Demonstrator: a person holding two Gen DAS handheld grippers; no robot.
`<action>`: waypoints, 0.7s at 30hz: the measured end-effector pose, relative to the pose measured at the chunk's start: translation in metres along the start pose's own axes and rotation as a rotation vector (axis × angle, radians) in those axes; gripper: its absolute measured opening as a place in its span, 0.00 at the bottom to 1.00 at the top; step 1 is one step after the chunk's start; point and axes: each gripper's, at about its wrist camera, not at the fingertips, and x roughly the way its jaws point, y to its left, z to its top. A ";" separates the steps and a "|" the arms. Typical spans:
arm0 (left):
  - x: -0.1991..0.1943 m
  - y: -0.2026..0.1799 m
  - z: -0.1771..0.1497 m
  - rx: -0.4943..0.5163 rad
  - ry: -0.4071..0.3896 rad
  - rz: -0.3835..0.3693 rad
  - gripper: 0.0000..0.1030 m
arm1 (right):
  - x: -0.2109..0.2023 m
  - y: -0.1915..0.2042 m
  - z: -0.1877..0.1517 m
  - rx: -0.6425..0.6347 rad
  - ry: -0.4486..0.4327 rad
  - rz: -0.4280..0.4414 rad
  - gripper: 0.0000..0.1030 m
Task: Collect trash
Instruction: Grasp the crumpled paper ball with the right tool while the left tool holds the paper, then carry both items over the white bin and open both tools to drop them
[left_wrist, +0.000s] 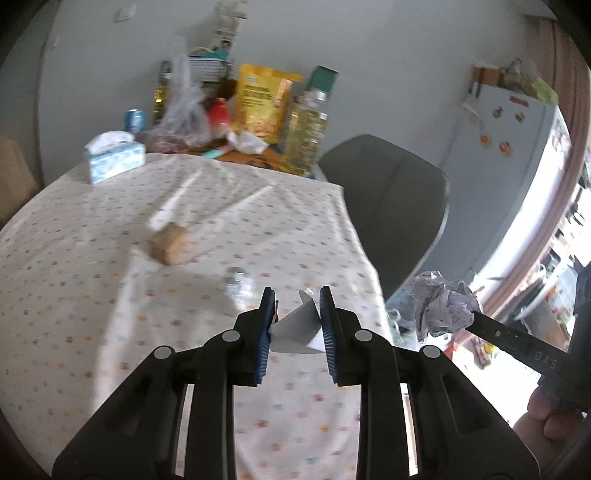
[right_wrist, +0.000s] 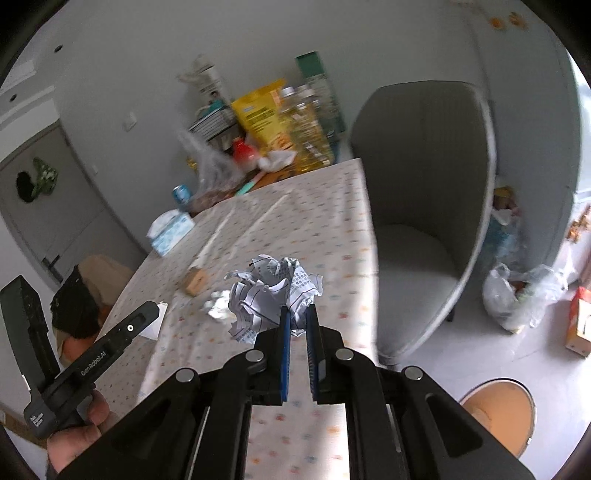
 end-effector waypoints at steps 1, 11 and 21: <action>0.005 -0.011 -0.002 0.015 0.009 -0.013 0.24 | -0.003 -0.006 -0.001 0.009 -0.004 -0.010 0.09; 0.033 -0.086 -0.017 0.117 0.076 -0.100 0.24 | -0.037 -0.090 -0.016 0.119 -0.028 -0.122 0.09; 0.057 -0.149 -0.041 0.211 0.145 -0.164 0.24 | -0.057 -0.169 -0.048 0.232 -0.022 -0.226 0.09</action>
